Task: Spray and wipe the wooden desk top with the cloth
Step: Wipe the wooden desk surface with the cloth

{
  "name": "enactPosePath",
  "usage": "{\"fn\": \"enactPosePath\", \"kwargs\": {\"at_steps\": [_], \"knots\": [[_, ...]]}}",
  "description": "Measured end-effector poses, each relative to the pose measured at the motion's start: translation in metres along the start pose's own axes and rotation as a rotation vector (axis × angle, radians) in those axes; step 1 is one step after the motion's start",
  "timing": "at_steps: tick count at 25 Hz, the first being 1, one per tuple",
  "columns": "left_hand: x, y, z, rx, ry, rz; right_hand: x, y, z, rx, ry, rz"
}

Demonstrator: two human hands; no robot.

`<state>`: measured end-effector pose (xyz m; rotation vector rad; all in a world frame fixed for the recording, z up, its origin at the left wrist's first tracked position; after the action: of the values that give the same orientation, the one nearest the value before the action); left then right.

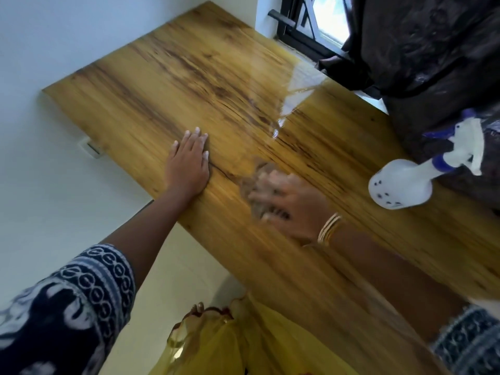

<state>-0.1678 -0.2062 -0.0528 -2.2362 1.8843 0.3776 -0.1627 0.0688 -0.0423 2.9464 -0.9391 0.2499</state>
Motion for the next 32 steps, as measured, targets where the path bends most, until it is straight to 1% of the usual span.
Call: {"fn": "enactPosePath", "kwargs": {"at_steps": [2,4,6,7,8,9,10,12,14,16,17,18,20,23,24,26,27,28,29,32], "knots": [[-0.001,-0.010,0.001,0.000,-0.006,0.029,-0.065,0.008,-0.013,-0.103,0.019,0.353],[-0.001,-0.022,0.004,-0.003,-0.009,0.056,-0.103,0.015,-0.017,-0.150,0.059,0.623],[-0.001,-0.030,0.005,-0.004,-0.013,0.074,-0.100,0.021,-0.014,-0.190,0.067,0.819],[-0.002,-0.033,0.005,-0.005,-0.016,0.080,-0.087,0.023,-0.011,-0.204,0.074,0.875],[-0.002,-0.034,0.005,-0.007,-0.020,0.084,-0.067,0.024,-0.008,-0.210,0.076,0.877],[-0.003,-0.034,0.005,-0.010,-0.028,0.088,-0.042,0.022,-0.004,-0.206,0.065,0.817],[-0.003,-0.034,0.005,-0.012,-0.034,0.091,-0.013,0.019,-0.001,-0.192,0.054,0.711],[-0.003,-0.034,0.005,-0.015,-0.034,0.092,0.047,0.003,0.008,-0.143,0.057,0.428],[-0.002,-0.034,0.005,-0.016,-0.027,0.097,0.098,-0.027,0.014,-0.048,0.055,0.129],[-0.002,-0.035,0.003,-0.012,-0.035,0.112,0.112,-0.057,0.018,0.030,0.043,-0.077],[-0.002,-0.036,0.003,-0.008,-0.038,0.125,0.101,-0.066,0.016,0.028,0.037,-0.106],[-0.002,-0.038,0.003,-0.004,-0.038,0.137,0.082,-0.071,0.015,0.009,0.027,-0.065],[-0.001,-0.042,0.003,0.001,-0.039,0.159,0.031,-0.067,0.008,-0.070,0.019,0.165],[0.002,-0.047,0.004,-0.003,-0.082,0.190,-0.023,-0.041,-0.001,-0.139,0.019,0.596],[0.005,-0.048,0.004,-0.006,-0.105,0.206,-0.027,-0.028,-0.001,-0.177,0.026,0.756],[0.014,-0.053,0.004,-0.015,-0.170,0.222,-0.012,0.001,0.004,-0.233,0.067,1.088],[0.019,-0.056,0.003,-0.028,-0.203,0.219,0.005,0.016,0.007,-0.235,0.078,1.156],[0.024,-0.058,0.001,-0.039,-0.224,0.216,0.027,0.030,0.011,-0.232,0.064,1.102],[0.029,-0.059,0.000,-0.045,-0.230,0.219,0.050,0.042,0.014,-0.223,0.032,0.937],[0.041,-0.062,-0.003,-0.037,-0.202,0.265,0.106,0.051,0.024,-0.134,-0.040,0.255]]}}
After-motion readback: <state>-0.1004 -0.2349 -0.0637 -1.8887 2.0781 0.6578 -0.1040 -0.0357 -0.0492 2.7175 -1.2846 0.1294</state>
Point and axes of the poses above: each hand's wrist, its own y-axis towards the middle knuckle, its own z-axis out of the palm, x = y × z, the point moved 2 cm from there along y, towards the middle knuckle, and after that the axes turned 2 degrees about x, right-handed, at the moved point
